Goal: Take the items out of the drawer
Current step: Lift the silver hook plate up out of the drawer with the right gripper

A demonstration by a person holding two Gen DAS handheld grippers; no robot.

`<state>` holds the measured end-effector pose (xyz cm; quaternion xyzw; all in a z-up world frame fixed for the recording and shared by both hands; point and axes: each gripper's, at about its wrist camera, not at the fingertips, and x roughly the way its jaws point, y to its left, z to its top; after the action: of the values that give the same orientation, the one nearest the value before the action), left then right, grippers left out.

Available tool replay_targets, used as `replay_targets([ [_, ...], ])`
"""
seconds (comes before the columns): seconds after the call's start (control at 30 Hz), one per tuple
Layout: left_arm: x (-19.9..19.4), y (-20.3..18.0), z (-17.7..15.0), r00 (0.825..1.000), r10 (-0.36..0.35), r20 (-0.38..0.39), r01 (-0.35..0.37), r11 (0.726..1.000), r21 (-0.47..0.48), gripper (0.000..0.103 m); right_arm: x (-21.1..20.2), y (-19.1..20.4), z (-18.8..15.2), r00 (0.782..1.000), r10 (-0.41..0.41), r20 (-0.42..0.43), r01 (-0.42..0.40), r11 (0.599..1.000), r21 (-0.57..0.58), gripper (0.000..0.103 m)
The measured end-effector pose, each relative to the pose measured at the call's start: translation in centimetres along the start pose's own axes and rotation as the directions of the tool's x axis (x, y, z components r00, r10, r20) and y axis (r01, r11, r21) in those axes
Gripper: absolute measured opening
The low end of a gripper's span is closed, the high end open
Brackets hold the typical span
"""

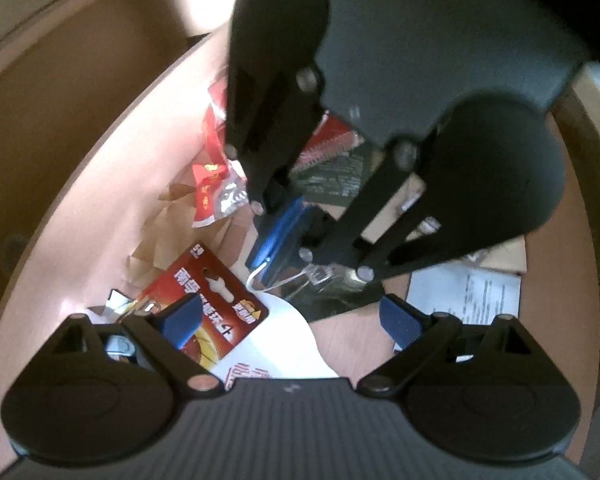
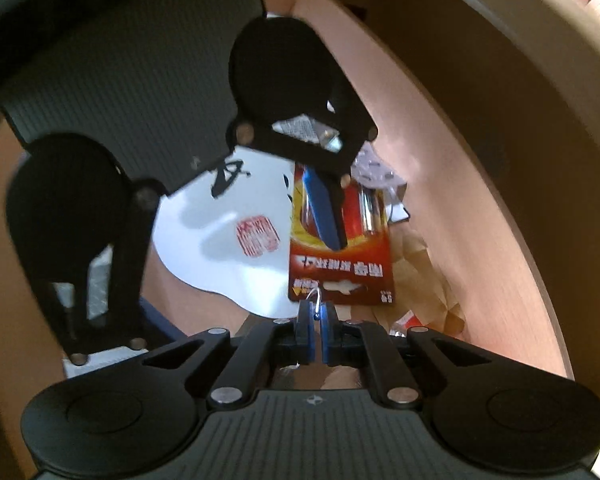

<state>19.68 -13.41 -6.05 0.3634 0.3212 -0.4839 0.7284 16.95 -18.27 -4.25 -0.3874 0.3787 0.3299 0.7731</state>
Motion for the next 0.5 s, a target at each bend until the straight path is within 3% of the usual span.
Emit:
replay_targets([
  [0.13,-0.2,-0.3,-0.1,1.0,0.0,0.031,0.0,1.0,0.026,0.097,-1.2,-0.3,-0.1,0.997,0.056,0.045,-0.057,0.998,0.019,0.003],
  [0.33,-0.5,0.3,-0.1,0.999,0.013,0.045,-0.014,1.0,0.017,0.097,-2.6,0.3,-0.3,0.992,0.075,0.099,-0.074,0.997,-0.014,0.003],
  [0.5,-1.7,0.6,0.1,0.996,0.01,0.087,-0.011,1.0,0.015,0.097,-4.8,-0.2,-0.5,0.976,0.075,0.203,-0.077,0.997,0.003,0.003],
])
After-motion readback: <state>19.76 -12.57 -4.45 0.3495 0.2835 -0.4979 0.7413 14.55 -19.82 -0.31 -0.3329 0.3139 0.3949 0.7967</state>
